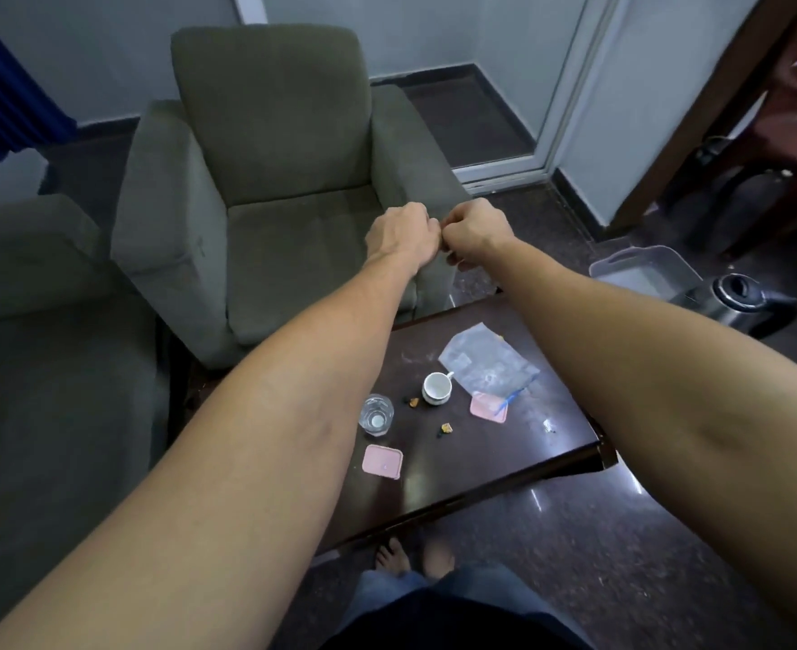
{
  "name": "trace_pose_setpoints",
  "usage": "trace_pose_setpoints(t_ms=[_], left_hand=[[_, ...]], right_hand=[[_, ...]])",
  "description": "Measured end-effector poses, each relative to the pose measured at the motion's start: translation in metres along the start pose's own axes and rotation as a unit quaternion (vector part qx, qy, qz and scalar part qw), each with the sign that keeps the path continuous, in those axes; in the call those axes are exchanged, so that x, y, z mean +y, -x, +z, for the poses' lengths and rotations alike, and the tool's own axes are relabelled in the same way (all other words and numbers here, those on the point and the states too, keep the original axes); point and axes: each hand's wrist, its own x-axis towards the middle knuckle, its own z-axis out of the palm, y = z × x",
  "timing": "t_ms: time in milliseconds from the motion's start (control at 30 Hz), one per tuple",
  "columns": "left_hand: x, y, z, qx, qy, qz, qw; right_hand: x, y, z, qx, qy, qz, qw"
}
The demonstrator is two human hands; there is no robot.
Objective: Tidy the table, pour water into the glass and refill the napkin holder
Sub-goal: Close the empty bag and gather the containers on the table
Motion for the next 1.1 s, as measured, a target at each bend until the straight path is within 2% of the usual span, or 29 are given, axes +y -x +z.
trace_pose_setpoints(t_ms=[233,433,600,1100], left_hand=[[0.029,-0.007,0.05,-0.05,-0.008,0.052,0.997],[0.042,-0.012,0.124,-0.132,-0.019,0.09,0.987],[0.046,-0.015,0.184,-0.175,-0.036,0.087,0.98],[0.046,-0.061,0.359,-0.274,-0.065,0.059,0.958]], right_hand=[[0.056,-0.007,-0.01,0.025,0.004,0.05,0.998],[0.122,-0.018,0.003,0.017,0.032,0.11,0.993],[0.178,-0.038,0.023,-0.021,0.025,0.161,0.986],[0.317,-0.11,0.072,-0.068,0.05,0.252,0.964]])
